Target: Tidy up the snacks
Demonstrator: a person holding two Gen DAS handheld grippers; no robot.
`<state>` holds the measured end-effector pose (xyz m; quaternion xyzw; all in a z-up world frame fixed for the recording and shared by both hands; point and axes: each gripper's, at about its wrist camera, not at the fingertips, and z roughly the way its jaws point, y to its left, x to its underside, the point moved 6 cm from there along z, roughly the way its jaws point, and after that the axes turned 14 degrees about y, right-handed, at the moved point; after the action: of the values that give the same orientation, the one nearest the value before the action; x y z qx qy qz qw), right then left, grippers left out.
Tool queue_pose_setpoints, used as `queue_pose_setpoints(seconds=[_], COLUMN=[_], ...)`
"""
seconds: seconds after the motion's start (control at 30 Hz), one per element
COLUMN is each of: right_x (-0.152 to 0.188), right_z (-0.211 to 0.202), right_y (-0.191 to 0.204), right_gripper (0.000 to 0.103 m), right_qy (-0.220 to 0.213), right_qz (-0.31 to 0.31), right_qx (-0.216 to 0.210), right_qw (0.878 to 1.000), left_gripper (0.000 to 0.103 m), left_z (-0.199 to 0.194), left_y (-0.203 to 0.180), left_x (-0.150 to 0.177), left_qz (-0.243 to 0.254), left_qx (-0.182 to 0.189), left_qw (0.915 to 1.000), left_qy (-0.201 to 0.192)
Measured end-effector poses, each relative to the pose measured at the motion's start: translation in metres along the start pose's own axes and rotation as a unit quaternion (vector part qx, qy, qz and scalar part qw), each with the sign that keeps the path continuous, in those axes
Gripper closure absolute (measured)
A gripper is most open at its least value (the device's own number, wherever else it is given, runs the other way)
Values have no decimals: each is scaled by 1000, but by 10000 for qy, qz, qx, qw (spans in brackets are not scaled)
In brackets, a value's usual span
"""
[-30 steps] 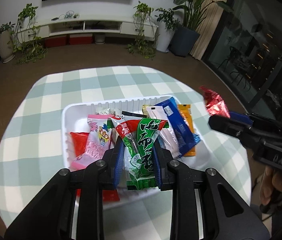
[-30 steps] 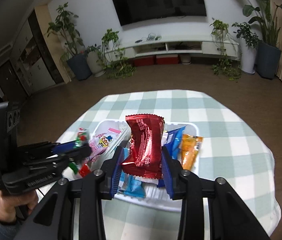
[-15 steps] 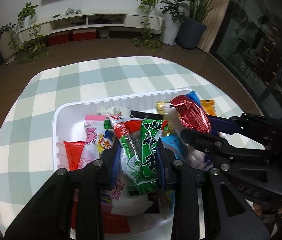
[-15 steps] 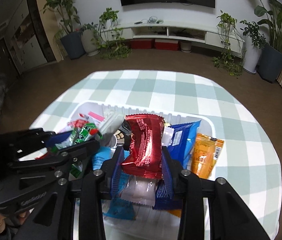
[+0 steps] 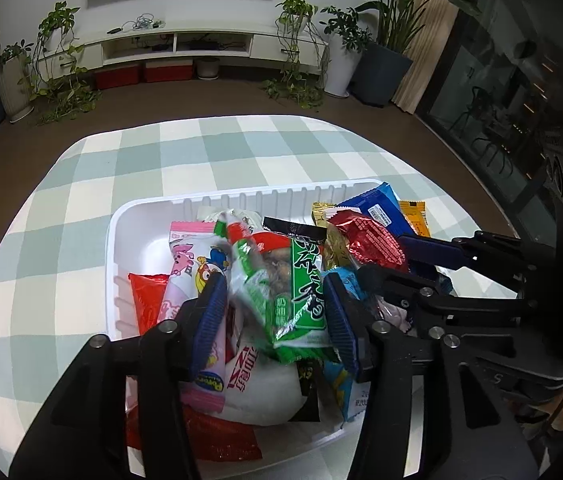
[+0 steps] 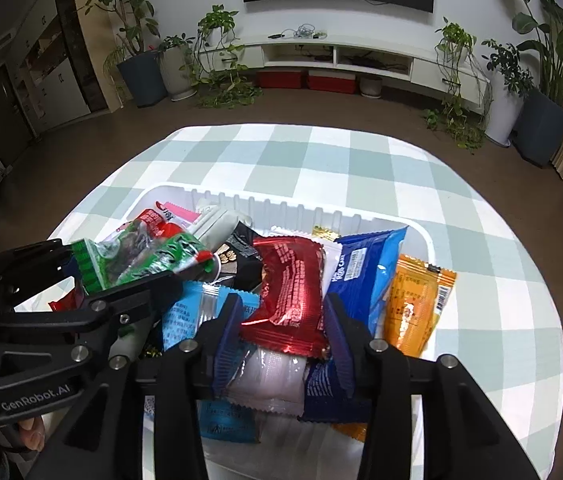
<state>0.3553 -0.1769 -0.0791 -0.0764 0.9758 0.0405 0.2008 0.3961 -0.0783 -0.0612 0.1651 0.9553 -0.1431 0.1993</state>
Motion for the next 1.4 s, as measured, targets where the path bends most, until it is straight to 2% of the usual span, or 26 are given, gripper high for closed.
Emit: queue_pose_setpoints(seconds=[0.2,0.3,0.4,0.47,0.5,0.57,0.7,0.83,0.87,0.93,1.03,1.07,1.13,1.23,1.33,1.4], right_x=[3,7,14,21,25,34,54,80,90,104,127,136,148,166,183,195], right_z=[-14,-23,-32,-40,-45,-59,-99,-157,-177,-207,-252,-268,-289,-315,-322,-321], right_y=[-4,-5,-8,-9,-9,-10,-4,9,12,19,32,37,43,51,52,49], right_gripper=[51,46,43,38,37,33,25,3,0,0,0,0,0,0,0,0], right_qy=[-155,-244,-316,-376,-427,-585,-1101,-2053,-2406,-2925,-3596,-3817,-4044,-4210,-4174,-4098], right_qz=[60,55,98,135,157,216,304,327,339,316,221,201,177,181,265,415], right_qx=[13,62,104,107,108,86,-6,20,73,108,236,301,340,530,644,571], right_qw=[9999,9997,9994,9991,9989,9980,9935,9781,9700,9557,9326,9236,9138,9053,9060,9094], left_gripper=[39,32,29,20,10,0,0,0,0,0,0,0,0,0,0,0], left_z=[-16,-28,-40,-52,-58,-78,-116,-167,-180,-204,-240,-248,-262,-274,-279,-278], left_y=[-4,-7,-10,-12,-13,-18,-34,-59,-67,-78,-90,-92,-96,-100,-104,-107], left_x=[5,11,19,28,32,43,65,95,103,119,143,151,165,183,204,219], left_qz=[21,45,44,35,26,29,263,502,545,578,345,214,-33,-215,-492,-598], left_qx=[-95,-176,-255,-326,-371,-452,-532,-671,-764,-1018,-1386,-1452,-1525,-1512,-1535,-1624], left_qw=[9999,9996,9992,9986,9981,9960,9893,9763,9727,9642,9498,9478,9463,9482,9532,9555], left_qy=[-110,-217,-295,-405,-483,-765,-1333,-1993,-2125,-2378,-2783,-2832,-2849,-2787,-2556,-2389])
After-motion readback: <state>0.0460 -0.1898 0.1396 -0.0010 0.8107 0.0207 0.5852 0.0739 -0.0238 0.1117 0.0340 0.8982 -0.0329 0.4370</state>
